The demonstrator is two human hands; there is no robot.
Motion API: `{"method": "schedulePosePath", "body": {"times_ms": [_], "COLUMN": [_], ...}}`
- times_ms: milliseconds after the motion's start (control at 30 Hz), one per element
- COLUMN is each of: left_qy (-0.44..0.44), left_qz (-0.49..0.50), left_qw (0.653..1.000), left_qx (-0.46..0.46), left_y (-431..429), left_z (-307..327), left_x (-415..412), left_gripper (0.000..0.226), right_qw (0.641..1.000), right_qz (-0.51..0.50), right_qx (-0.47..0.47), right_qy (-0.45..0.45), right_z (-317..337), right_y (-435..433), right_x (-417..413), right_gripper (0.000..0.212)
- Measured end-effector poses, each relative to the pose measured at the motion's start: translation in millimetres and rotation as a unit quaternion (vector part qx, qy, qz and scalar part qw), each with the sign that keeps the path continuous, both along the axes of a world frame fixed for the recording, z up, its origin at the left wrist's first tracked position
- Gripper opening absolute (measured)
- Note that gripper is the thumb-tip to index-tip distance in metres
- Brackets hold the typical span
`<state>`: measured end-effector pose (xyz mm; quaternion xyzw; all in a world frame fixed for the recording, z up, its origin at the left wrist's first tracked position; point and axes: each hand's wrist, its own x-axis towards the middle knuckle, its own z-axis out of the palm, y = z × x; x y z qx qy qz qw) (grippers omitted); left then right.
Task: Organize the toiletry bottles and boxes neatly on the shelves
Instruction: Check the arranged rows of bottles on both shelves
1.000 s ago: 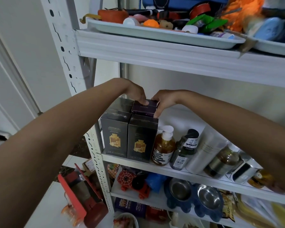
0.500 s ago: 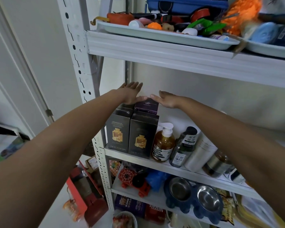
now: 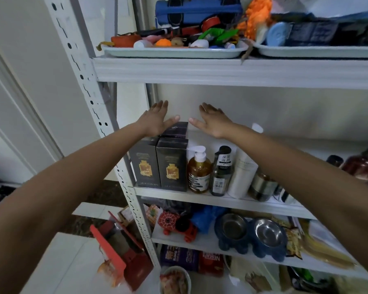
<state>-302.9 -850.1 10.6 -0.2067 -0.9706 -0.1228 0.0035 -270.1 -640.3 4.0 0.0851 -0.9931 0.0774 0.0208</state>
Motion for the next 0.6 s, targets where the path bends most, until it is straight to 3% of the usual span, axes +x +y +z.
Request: {"method": "schedulePosePath", "body": {"times_ms": [100,167,300,500,600], "left_qy": [-0.035,-0.095,-0.274,-0.434,-0.468], "left_qz": [-0.025,-0.05,-0.116,-0.141,-0.138], "left_qw": [0.984,0.957,0.882,0.737,0.693], "left_qx": [0.173,0.271,0.365,0.499,0.531], "left_y": [2.2,-6.3,-38.0,-55.7,-63.7], "left_z": [10.7,14.0,-12.1,-94.4,-132.0], "left_x": [43.8,70.0,90.0,86.8,73.7], "left_gripper": [0.069,0.053,0.036,0.059,0.064], "right_qw": [0.995,0.974,0.877,0.819,0.787], "right_qz": [0.058,0.09,0.116,0.138,0.112], "right_qx": [-0.087,-0.209,-0.454,-0.496,-0.537], "right_qy": [0.008,-0.004,-0.104,-0.252,-0.284], "right_z": [-4.9,-8.0,-21.8,-98.3,-129.9], "right_y": [-0.2,-0.8,-5.3,-29.5,-48.2], "right_x": [30.6,52.1,85.4,88.8,83.3], "right_gripper": [0.076,0.069,0.059,0.048,0.042]}}
